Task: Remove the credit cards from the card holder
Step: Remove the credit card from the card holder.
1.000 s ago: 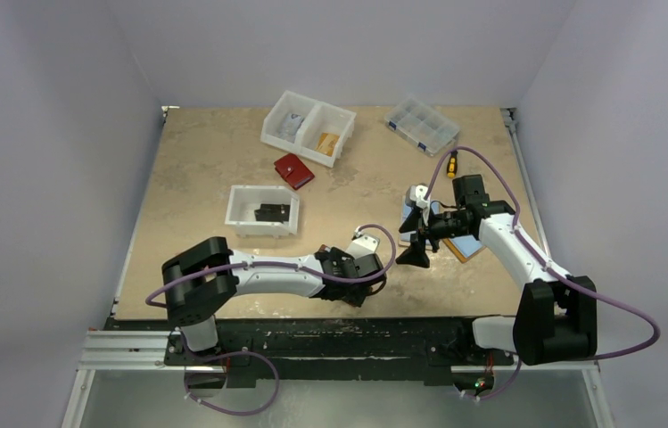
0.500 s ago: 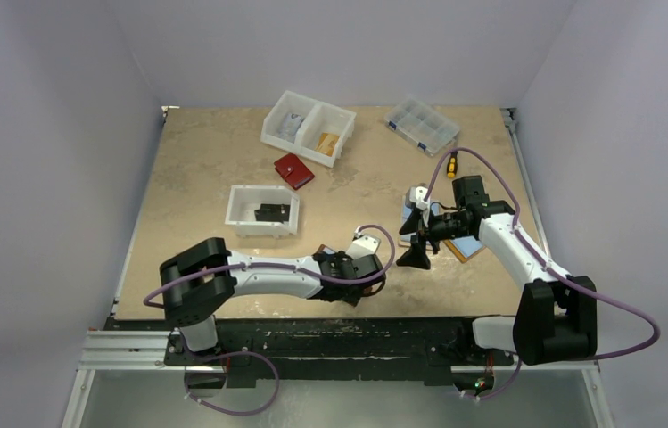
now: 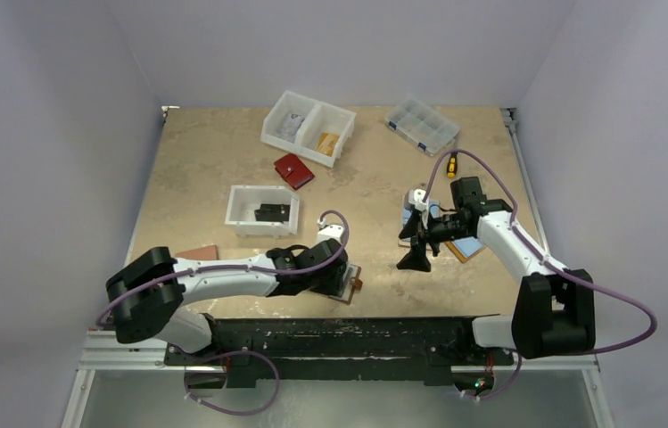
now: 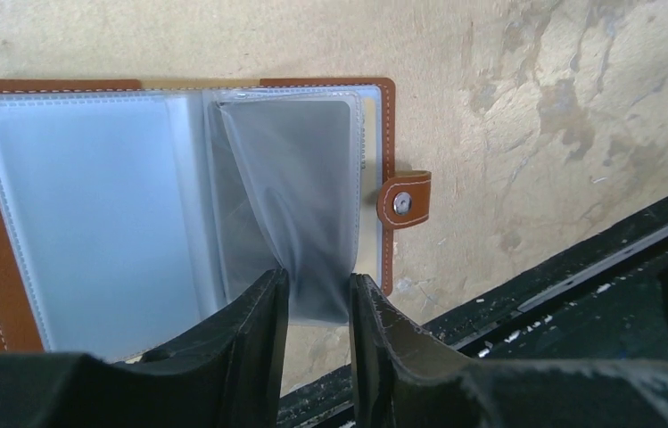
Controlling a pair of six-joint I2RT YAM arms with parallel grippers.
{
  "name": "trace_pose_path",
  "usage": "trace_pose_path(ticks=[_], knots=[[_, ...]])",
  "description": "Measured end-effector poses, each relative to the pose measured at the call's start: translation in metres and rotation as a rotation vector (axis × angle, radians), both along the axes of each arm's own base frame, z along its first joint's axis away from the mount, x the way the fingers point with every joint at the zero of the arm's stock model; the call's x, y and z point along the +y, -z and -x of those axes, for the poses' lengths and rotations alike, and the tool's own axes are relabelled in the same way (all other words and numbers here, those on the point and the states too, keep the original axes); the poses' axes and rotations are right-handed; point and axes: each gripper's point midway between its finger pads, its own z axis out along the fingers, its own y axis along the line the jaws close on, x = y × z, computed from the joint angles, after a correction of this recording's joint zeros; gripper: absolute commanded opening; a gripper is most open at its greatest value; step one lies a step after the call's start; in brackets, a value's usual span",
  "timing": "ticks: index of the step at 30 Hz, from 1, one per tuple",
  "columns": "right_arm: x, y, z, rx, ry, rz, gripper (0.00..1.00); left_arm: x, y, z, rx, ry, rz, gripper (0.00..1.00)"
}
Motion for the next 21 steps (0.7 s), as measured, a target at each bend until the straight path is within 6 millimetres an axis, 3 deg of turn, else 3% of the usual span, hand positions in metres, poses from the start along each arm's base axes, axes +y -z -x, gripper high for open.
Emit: trace_pose_path(ticks=[8, 10, 16, 21], knots=[[0.01, -0.002, 0.008, 0.04, -0.062, -0.02, 0.88, 0.016, -0.011, -0.005, 0.04, -0.062, 0.16, 0.28], [0.02, -0.006, 0.01, 0.047, -0.106, -0.032, 0.75, 0.017, -0.012, -0.004, 0.047, -0.06, 0.183, 0.29], [0.057, -0.019, 0.007, 0.046, -0.18, -0.022, 0.2, 0.014, -0.008, 0.001, 0.072, -0.039, 0.227, 0.28], [0.093, -0.005, 0.007, 0.121, -0.162, 0.013, 0.04, 0.013, -0.008, 0.003, 0.081, -0.039, 0.254, 0.28]])
